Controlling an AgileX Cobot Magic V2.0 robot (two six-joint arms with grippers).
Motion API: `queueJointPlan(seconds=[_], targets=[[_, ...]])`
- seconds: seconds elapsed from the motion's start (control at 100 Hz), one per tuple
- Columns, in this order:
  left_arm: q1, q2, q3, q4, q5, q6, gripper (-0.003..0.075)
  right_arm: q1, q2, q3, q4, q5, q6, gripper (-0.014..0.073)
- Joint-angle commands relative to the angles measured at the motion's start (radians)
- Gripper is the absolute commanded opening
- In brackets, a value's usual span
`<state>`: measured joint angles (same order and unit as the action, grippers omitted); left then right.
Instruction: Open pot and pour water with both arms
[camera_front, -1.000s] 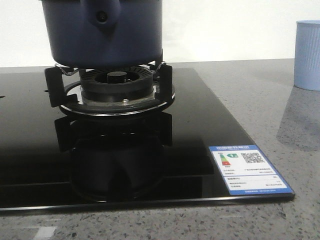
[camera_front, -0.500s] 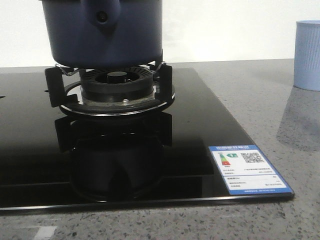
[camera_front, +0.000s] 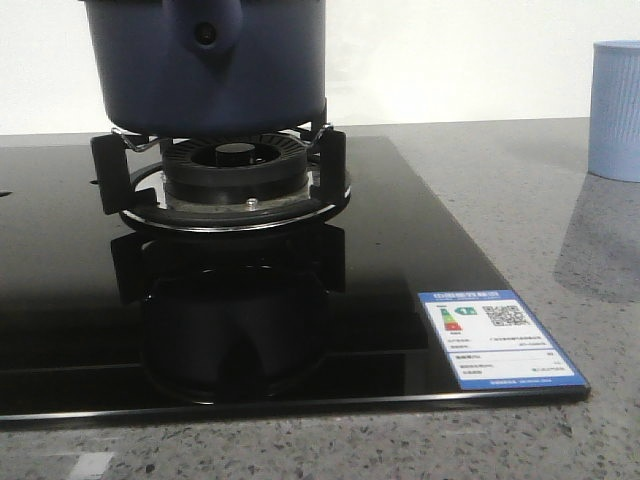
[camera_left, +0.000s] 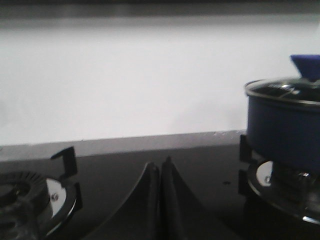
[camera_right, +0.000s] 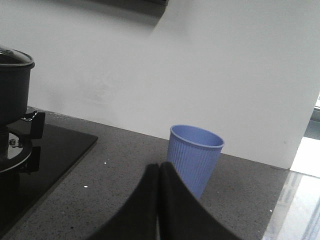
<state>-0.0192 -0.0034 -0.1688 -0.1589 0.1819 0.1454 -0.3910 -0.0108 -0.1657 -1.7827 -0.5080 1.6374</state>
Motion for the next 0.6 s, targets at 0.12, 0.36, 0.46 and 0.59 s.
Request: queueJointPlan(seconds=[0.12,0.36,0.46,0.59], targets=[[0.061,-0.016,0.122,0.101,-0.128,-0.117,-0.0020,-0.001,-0.008,-0.023,0.027,0.027,0.001,-0.0071],[0.061,-0.030,0.181,0.118,-0.132,-0.117,-0.0020,-0.001,-0.008,-0.022,0.025,0.022,0.001,-0.0071],[0.061,-0.030,0.179,0.118,-0.109,-0.117,-0.0020,-0.001,-0.008,-0.022,0.025,0.022,0.001,-0.0071],[0.061,-0.030,0.179,0.118,-0.111,-0.117,-0.0020,-0.001,-0.008,-0.022,0.025,0.022,0.001,-0.0071]])
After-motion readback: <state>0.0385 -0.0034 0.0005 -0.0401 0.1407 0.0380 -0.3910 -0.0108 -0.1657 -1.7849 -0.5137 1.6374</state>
